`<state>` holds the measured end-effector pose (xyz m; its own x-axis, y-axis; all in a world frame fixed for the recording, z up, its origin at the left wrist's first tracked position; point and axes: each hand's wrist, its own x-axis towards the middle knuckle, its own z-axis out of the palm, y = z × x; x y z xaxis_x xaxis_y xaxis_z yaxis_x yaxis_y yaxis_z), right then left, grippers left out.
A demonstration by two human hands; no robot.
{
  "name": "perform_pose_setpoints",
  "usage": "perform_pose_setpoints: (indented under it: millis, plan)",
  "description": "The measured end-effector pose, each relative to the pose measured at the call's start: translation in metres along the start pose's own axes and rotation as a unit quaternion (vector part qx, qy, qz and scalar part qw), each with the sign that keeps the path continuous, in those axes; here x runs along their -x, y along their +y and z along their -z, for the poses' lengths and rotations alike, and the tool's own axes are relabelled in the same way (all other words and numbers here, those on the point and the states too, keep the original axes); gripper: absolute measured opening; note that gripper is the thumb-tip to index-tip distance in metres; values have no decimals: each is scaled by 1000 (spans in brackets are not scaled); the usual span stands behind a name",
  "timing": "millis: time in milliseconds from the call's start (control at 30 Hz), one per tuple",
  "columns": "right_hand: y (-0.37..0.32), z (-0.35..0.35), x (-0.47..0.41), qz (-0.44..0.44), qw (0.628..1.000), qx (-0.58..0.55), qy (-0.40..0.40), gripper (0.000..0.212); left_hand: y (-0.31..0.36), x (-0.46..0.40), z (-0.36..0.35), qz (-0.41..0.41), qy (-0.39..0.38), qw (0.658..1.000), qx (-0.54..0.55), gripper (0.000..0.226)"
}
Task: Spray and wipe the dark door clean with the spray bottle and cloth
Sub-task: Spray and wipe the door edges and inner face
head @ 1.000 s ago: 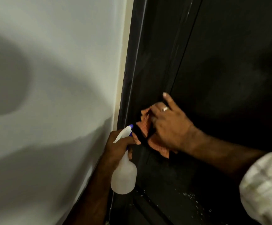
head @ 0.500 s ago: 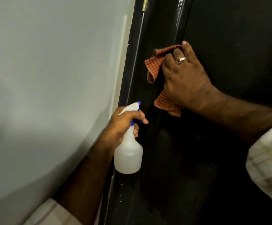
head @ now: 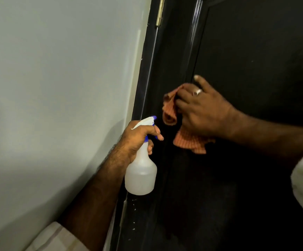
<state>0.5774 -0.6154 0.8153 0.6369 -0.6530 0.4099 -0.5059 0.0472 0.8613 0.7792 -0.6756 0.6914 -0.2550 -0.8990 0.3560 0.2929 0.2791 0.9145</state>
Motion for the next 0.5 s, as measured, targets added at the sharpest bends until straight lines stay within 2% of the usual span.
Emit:
perform_pose_setpoints:
  millis: [67, 167, 233, 300, 367, 433, 500]
  plan:
    - [39, 21, -31, -65, 997, 31, 3, 55, 9, -3, 0, -9, -4, 1000, 7, 13]
    - [49, 39, -58, -121, 990, 29, -65, 58, 11, -4, 1, -18, 8, 1000, 6, 13]
    - [25, 31, -50, -90, 994, 26, -60, 71, 2, 0, 6, -21, 16, 1000, 7, 13]
    - [-19, 10, -23, -47, 998, -49, -16, 83, -11, 9, 12, -25, 17, 1000, 5, 12]
    - [-77, -13, 10, -15, 989, -128, -68, 82, -28, 21, 20, -27, 28, 999, -7, 14]
    - [-129, -35, 39, 31, 977, -151, -151, 72, -48, 33, 26, -18, 43, 999, -26, 18]
    - [-155, -50, 54, 47, 973, -146, -174, 60, -72, 44, 34, -4, 46, 998, -45, 21]
